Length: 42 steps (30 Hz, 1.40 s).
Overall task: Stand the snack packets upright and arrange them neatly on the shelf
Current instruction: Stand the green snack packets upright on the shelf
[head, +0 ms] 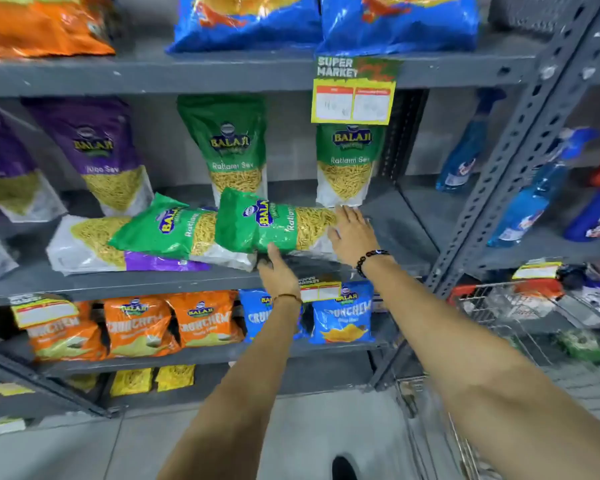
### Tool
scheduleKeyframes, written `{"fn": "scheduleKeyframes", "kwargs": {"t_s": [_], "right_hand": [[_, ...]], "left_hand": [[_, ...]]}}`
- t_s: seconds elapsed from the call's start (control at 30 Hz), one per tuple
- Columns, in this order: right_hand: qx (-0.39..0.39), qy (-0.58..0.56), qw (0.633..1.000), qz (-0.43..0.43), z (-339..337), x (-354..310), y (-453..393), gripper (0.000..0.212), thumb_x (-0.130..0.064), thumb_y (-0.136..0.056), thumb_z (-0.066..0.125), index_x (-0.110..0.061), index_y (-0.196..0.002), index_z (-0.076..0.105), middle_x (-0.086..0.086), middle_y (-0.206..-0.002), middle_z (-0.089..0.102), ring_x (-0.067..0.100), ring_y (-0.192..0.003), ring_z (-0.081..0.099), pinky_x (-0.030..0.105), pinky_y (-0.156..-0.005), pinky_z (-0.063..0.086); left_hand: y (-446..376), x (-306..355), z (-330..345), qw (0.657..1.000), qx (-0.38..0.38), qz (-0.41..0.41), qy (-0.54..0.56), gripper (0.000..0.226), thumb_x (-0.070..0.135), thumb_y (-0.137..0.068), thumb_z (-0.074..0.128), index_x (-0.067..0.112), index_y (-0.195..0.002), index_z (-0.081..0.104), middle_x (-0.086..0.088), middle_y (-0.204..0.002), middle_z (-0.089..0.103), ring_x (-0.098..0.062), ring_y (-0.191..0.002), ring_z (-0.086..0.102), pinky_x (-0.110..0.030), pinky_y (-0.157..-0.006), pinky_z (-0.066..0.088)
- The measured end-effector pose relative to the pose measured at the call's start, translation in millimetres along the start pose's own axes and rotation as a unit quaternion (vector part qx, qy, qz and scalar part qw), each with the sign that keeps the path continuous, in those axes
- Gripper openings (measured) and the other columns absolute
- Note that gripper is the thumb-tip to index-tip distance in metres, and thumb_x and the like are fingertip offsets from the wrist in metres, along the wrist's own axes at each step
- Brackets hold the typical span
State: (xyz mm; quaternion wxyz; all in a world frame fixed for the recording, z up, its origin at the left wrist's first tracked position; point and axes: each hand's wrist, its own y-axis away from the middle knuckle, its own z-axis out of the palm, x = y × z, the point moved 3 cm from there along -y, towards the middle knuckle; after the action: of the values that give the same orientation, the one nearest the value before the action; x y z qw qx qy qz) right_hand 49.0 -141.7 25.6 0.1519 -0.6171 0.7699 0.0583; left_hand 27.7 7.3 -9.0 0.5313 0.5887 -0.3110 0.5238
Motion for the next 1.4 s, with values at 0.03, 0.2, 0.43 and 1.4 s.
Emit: {"fn": "scheduleKeyframes", "kwargs": {"t_s": [0.03,0.2,0.43,1.4], "right_hand": [[-0.024,-0.012,1.0,-0.008,1,4,-13,0.057,-0.031,-0.096,0.033,-0.008,-0.146,0.017,0.015,-0.155,0.022,0.032,-0.143,0.018,0.049,-0.114,0.02],[-0.153,-0.107,0.982,-0.033,11,11,-78,0.063,-0.044,-0.094,0.035,-0.015,-0.148,0.016,0.014,-0.156,0.02,0.031,-0.143,0.02,0.046,-0.116,0.022],[-0.26,-0.142,0.954,-0.042,26,-1,-122,0.061,-0.053,-0.093,0.03,-0.019,-0.144,0.031,0.007,-0.154,0.03,0.028,-0.139,0.032,0.039,-0.112,0.028],[-0.151,-0.734,0.661,0.04,-19,101,6,0.05,-0.035,-0.05,0.084,-0.02,-0.096,0.073,-0.004,-0.082,0.076,0.011,-0.068,0.066,0.022,-0.064,0.052]], "left_hand": [[-6,-1,10,0.998,0.019,-0.039,0.035,0.063,0.045,-0.095,0.035,0.002,-0.141,0.03,-0.017,-0.147,0.038,-0.033,-0.132,0.038,-0.038,-0.105,0.032],[-36,-12,43,0.966,0.048,-0.128,0.218,0.07,0.058,-0.088,0.038,0.015,-0.143,0.028,-0.006,-0.151,0.034,-0.027,-0.135,0.037,-0.043,-0.115,0.029],[-50,-18,65,0.938,0.045,-0.129,0.317,0.073,0.071,-0.082,0.034,0.03,-0.142,0.031,0.001,-0.15,0.037,-0.022,-0.135,0.038,-0.04,-0.11,0.032],[1,70,48,0.859,-0.481,-0.143,0.098,0.074,0.073,-0.08,0.014,0.027,-0.112,0.062,-0.005,-0.105,0.074,-0.025,-0.096,0.07,-0.043,-0.078,0.059]]}}
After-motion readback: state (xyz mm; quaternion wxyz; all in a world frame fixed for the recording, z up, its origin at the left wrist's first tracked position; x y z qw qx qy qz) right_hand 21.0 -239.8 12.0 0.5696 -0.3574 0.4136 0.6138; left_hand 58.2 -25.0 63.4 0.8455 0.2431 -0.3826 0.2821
